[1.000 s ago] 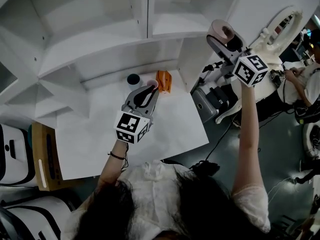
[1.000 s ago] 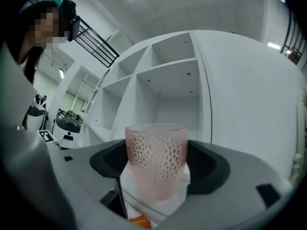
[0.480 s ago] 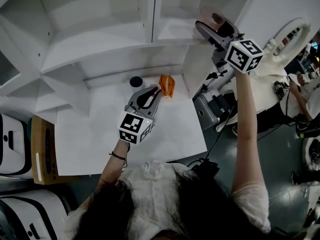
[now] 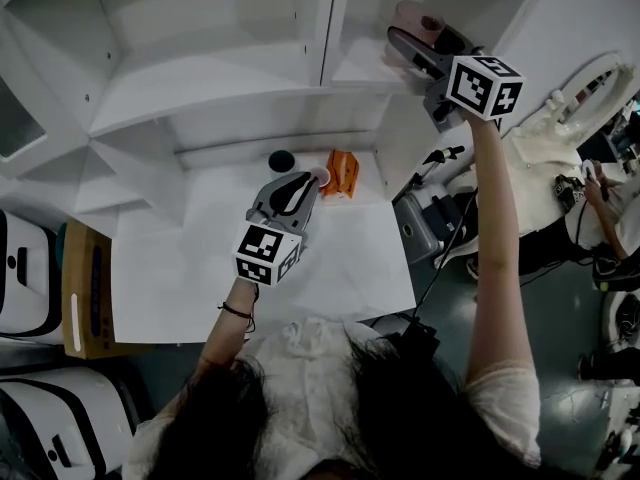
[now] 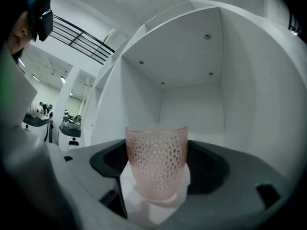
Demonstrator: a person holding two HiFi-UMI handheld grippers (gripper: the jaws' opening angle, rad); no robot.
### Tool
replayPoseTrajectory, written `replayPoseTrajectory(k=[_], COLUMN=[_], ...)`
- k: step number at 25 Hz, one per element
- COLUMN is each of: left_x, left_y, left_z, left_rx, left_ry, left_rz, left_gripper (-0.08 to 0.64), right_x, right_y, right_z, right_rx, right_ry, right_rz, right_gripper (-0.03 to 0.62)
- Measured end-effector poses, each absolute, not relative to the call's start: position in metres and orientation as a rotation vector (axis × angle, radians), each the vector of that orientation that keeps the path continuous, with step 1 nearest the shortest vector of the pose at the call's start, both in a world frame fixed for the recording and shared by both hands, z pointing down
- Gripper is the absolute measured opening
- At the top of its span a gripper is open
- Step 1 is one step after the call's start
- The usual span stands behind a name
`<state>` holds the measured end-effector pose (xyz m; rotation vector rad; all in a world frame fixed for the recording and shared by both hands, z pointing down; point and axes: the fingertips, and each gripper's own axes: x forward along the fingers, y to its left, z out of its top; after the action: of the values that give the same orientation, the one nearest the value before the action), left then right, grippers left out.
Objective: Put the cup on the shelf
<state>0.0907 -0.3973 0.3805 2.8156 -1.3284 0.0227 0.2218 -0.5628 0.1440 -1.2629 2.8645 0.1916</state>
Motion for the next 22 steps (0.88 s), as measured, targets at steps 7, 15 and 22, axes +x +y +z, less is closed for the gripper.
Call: replayPoseTrajectory(k=[7,15,22], left_x=[0.089,0.077,0.065], left_y=[-0.4,-0.402,-0.401], left_z=[0.384,0.387,0.389], left_rx=[2.806,2.788,2.774], left_ry=[-1.317,-1.333,-1.346], left_rz=[0.022,0.022,0.019], left_gripper=[0.058,0.058,0.058], right_x=[0.226,0.221,0.221], right_y=[-0.57,-0.571,-0.568], right_z=[0.144,0.148,0.153], right_rx=[-1.332,-1.356,-1.436], right_ry=[2.826,2.869,2.863], right_rz=[0.12,0.168,0.241], right_gripper=[0.347,0.347,0.347])
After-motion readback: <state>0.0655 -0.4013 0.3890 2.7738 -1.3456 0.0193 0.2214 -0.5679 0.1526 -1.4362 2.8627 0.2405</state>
